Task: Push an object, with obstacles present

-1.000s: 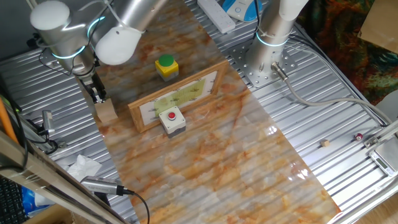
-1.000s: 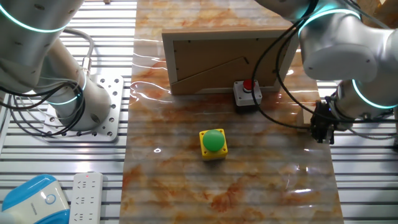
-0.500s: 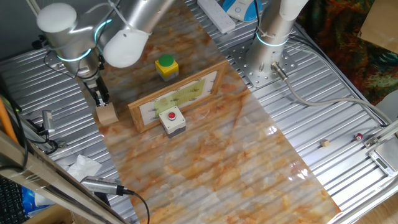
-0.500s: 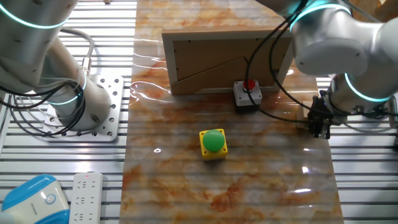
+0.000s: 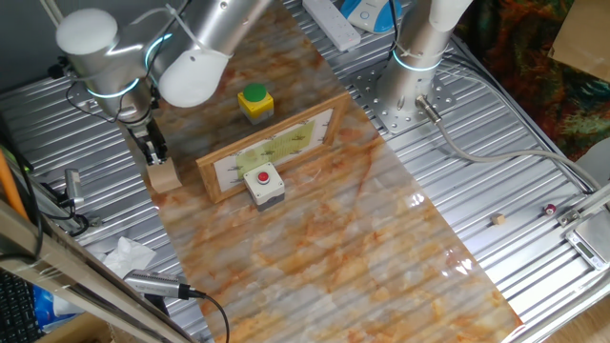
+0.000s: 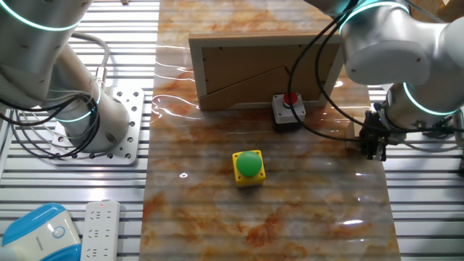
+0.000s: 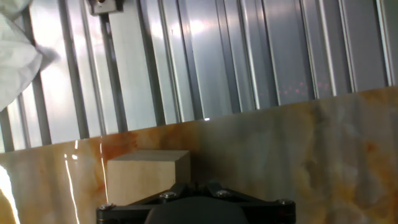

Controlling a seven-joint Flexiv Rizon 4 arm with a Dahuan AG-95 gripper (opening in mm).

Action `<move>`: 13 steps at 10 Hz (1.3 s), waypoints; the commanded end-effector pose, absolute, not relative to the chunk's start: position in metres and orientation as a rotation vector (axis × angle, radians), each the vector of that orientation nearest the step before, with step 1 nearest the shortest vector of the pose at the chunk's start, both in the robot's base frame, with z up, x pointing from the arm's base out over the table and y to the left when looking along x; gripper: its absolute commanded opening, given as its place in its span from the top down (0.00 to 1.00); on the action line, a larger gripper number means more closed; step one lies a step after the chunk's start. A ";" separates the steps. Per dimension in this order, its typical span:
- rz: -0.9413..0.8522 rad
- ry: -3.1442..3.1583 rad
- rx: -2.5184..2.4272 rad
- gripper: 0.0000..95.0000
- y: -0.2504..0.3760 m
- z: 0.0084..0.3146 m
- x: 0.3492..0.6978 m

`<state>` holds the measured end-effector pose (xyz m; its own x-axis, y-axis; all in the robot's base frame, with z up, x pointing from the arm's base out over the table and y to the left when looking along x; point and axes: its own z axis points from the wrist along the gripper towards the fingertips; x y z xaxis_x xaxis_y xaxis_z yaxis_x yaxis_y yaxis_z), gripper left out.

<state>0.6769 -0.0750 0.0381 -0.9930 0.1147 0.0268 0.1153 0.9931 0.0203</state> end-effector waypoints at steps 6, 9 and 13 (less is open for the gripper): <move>-0.200 -3.128 -0.230 1.00 -0.079 0.040 0.679; -0.228 -3.133 -0.230 1.00 -0.078 0.041 0.680; -0.236 -3.133 -0.251 1.00 -0.070 0.043 0.682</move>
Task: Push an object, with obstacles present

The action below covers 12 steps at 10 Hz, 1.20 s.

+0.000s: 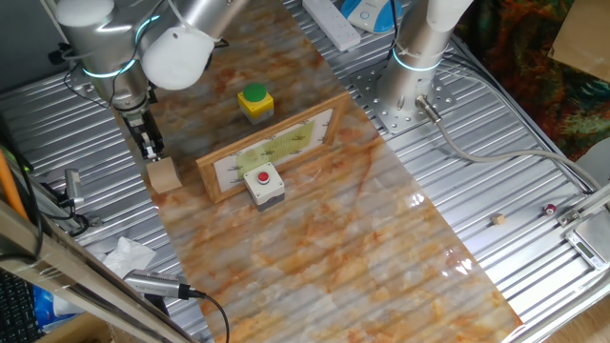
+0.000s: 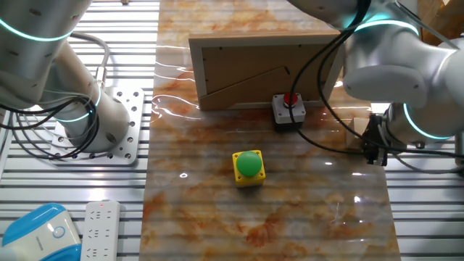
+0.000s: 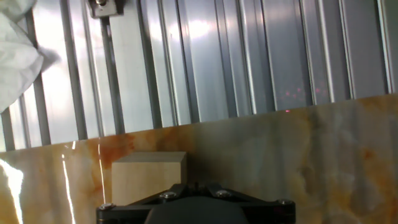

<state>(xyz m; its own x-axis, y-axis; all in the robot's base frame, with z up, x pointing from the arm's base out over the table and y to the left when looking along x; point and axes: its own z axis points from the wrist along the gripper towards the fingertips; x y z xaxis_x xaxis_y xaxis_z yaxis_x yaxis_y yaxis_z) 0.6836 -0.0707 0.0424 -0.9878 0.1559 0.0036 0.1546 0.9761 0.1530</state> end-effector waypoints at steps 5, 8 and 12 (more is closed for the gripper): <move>0.255 3.103 0.272 1.00 -0.066 0.044 0.684; 0.271 3.090 0.287 1.00 -0.062 0.047 0.687; 0.293 3.086 0.307 1.00 -0.056 0.050 0.689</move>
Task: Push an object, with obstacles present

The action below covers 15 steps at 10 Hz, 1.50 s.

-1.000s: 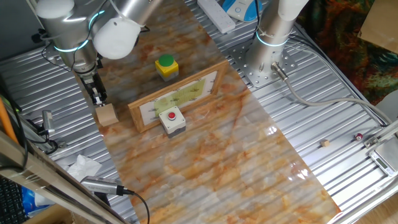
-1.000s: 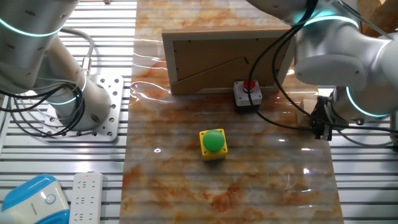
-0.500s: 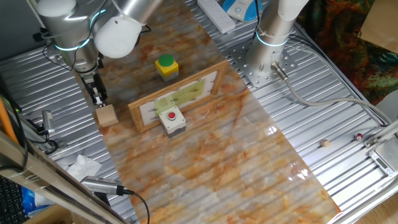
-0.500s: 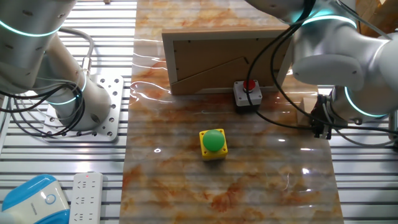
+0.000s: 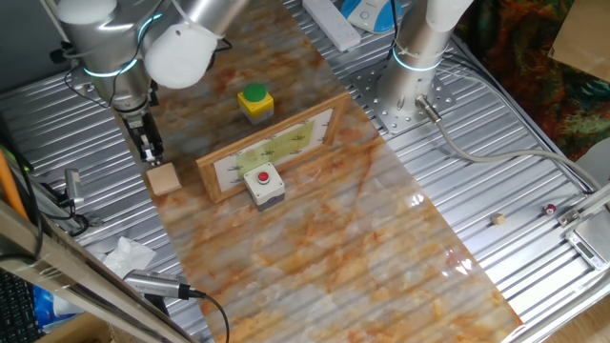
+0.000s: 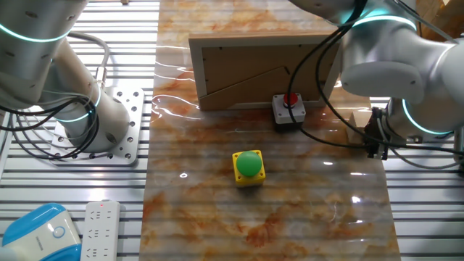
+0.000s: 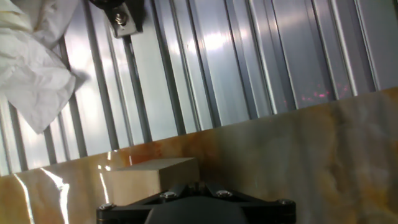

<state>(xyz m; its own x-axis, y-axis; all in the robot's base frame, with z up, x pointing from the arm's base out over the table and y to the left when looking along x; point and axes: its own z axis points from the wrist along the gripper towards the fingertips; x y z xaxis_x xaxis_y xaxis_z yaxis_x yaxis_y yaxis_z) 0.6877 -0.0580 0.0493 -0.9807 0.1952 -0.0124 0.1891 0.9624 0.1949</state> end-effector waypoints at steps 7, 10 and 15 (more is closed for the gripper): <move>0.300 3.099 0.331 1.00 -0.050 0.055 0.694; 0.269 3.118 0.337 1.00 -0.047 0.057 0.696; 0.237 3.120 0.305 1.00 -0.055 0.051 0.697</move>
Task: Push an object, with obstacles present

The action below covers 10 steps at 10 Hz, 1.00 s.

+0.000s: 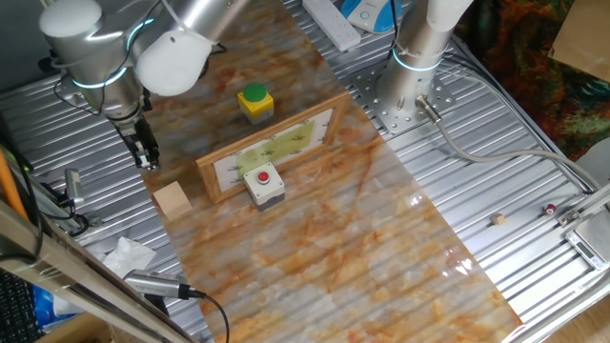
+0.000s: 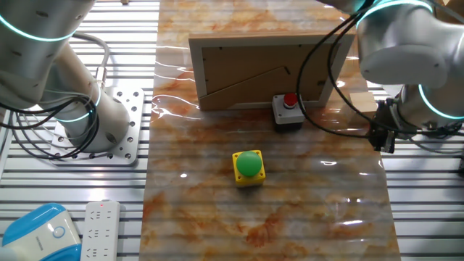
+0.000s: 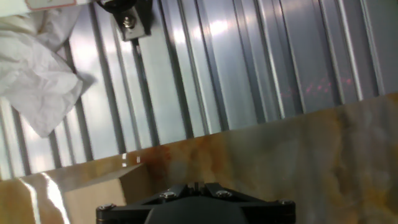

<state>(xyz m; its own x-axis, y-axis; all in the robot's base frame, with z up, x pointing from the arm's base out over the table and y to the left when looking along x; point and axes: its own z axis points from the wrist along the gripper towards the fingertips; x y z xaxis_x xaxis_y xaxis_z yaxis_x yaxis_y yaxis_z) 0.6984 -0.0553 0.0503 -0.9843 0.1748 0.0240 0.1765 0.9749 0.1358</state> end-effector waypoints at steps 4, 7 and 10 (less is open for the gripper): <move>-0.227 -3.117 -0.342 1.00 -0.051 0.046 0.697; -0.173 -3.117 -0.342 1.00 -0.041 0.043 0.695; -0.138 -3.112 -0.355 1.00 -0.029 0.039 0.697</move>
<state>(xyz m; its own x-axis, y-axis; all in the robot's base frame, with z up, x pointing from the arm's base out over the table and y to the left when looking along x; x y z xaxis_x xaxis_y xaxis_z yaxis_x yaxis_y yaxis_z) 0.6980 -0.0270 0.0381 -0.9734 0.2288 0.0137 0.2291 0.9699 0.0825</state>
